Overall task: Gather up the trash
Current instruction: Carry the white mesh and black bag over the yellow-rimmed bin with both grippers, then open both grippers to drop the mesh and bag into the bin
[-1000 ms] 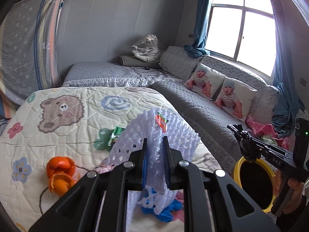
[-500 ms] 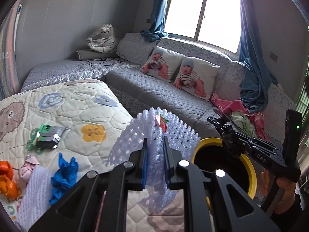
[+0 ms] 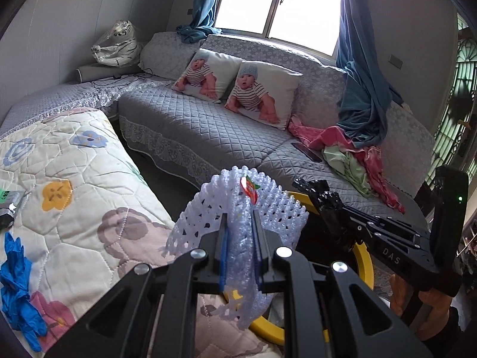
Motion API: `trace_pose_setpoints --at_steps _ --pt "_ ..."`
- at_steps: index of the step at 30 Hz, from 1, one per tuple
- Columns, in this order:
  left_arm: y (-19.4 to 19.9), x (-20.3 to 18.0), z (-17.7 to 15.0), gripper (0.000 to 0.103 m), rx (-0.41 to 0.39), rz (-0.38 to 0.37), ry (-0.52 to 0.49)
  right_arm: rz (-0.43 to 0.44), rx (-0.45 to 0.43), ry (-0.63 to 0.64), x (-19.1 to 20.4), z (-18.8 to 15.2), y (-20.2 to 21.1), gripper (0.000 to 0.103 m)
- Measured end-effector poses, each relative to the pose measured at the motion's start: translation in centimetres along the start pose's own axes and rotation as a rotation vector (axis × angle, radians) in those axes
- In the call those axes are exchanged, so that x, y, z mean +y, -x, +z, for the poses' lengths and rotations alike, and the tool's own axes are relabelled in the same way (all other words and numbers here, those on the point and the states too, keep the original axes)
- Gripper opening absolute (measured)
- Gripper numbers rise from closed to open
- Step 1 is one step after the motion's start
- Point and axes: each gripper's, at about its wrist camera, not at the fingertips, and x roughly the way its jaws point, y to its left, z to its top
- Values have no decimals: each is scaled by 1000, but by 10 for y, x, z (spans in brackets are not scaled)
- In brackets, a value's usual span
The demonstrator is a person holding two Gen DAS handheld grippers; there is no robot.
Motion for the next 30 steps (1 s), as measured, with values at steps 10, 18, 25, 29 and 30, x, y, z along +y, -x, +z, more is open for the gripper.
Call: trace_pose_setpoints --at_steps 10,18,25,29,30 --pt "-24 -26 -4 13 38 -39 -30 -18 27 -45 -17 -14 -4 10" --pt "-32 -33 -7 13 58 -50 -29 -31 35 -59 -27 -17 -5 11" --pt "-34 -37 -3 16 52 -55 -23 -33 33 -65 -28 -17 -3 12" --pt "-30 -31 -3 32 40 -43 5 -47 28 -86 -33 -16 -1 15" --pt "-29 -28 -2 38 37 -36 14 -52 28 -88 -33 -16 -1 16"
